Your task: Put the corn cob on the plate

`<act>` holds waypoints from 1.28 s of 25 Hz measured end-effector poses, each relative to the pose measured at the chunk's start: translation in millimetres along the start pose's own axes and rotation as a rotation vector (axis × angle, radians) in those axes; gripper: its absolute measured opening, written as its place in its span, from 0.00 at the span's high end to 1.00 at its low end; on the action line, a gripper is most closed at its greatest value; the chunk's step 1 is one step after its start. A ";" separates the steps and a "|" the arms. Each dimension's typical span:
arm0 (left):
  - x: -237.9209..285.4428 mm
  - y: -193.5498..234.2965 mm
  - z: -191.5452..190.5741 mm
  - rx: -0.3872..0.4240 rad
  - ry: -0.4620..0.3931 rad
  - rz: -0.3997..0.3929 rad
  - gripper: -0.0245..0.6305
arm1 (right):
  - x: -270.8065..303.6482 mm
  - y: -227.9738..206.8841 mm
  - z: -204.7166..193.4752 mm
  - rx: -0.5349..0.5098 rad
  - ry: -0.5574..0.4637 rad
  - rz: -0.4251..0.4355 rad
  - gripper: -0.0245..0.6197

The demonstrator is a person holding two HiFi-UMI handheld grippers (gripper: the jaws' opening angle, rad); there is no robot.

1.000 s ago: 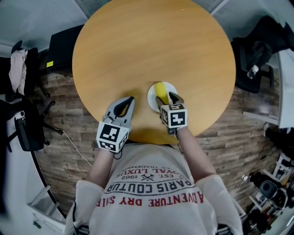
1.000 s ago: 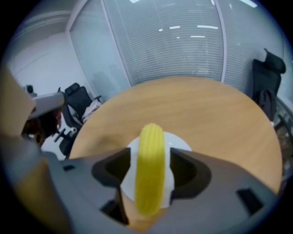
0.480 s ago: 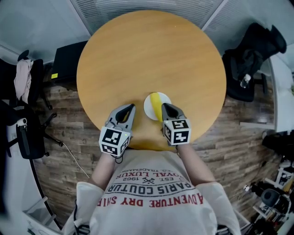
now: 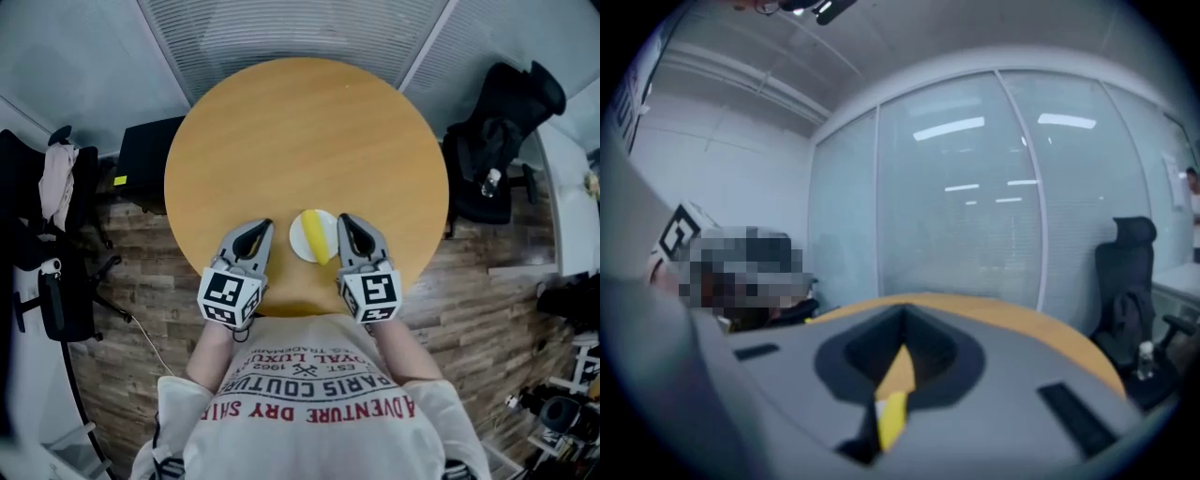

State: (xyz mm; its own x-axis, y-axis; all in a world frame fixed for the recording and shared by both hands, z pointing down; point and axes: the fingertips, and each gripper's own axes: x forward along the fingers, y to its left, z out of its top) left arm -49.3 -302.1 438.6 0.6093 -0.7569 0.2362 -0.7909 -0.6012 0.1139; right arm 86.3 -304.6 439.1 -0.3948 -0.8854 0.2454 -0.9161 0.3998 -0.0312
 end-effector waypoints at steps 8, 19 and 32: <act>-13.6 -11.8 52.6 0.064 -0.139 -0.012 0.91 | -24.7 -3.5 42.1 -0.007 -0.135 -0.011 0.92; -21.0 -22.3 66.8 0.073 -0.188 -0.009 0.91 | -35.1 -6.9 41.2 -0.012 -0.138 -0.011 0.92; -20.9 -24.0 64.3 0.057 -0.180 0.023 0.91 | -41.8 -8.4 36.5 0.004 -0.135 0.002 0.92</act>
State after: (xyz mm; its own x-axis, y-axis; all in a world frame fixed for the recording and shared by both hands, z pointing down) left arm -39.5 -288.4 368.9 0.5952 -0.8012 0.0612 -0.8035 -0.5927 0.0547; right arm 107.9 -279.6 393.8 -0.4022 -0.9085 0.1131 -0.9155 0.4009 -0.0351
